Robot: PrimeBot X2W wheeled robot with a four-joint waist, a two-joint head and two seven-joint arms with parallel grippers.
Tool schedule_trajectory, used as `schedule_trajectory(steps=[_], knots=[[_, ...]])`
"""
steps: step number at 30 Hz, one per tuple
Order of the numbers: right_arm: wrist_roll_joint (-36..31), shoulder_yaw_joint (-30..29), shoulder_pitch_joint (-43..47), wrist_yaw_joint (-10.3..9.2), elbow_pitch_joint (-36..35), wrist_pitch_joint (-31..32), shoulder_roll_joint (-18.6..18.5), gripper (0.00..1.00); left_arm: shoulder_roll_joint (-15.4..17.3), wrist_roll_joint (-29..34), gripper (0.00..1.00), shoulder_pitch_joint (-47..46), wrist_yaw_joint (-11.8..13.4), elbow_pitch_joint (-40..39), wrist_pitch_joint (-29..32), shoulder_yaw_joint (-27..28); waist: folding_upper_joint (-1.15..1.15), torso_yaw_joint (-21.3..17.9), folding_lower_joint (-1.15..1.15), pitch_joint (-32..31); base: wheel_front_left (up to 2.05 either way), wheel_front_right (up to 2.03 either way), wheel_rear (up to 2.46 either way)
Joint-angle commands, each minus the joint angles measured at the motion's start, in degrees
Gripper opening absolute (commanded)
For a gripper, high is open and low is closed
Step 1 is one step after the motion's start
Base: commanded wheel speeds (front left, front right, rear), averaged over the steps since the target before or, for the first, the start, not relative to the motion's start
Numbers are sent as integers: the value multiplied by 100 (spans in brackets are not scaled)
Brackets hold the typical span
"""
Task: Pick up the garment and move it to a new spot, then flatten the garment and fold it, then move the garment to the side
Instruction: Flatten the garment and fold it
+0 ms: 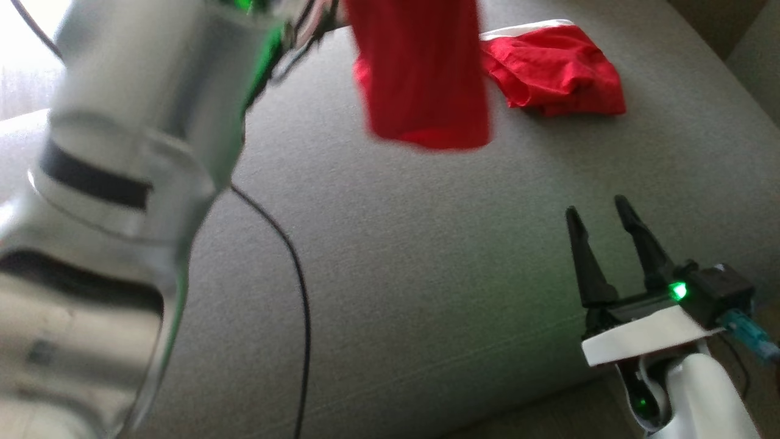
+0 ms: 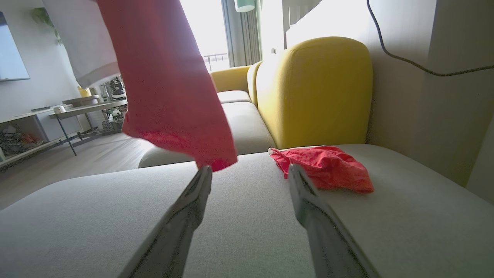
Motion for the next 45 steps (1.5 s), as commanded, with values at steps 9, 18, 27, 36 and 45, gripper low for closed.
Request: schedule_trajectory(steps=[9,18,27,36,45], knots=[[2,54,-273,-2,-273,-52,1,100,200,-283,0,281,646,1157,-368,599,0,312,1,99,0,0,0],[155,252,-497,-2,-349,-52,1,100,1141,-145,0,1986,473,2599,-386,1035,0,217,1,547,0,0,0],[40,309,-496,-2,-223,-52,1,100,1489,270,100,2259,-902,2804,-388,1647,0,379,1,835,0,0,0],[118,944,-518,-2,643,-52,1,100,1870,2729,100,3356,-1562,1499,-389,1730,0,973,1,870,0,0,0],[296,1329,-936,-2,1745,-52,1,100,763,5325,100,5848,-1335,-1147,-389,2867,0,1572,1,861,0,0,0]])
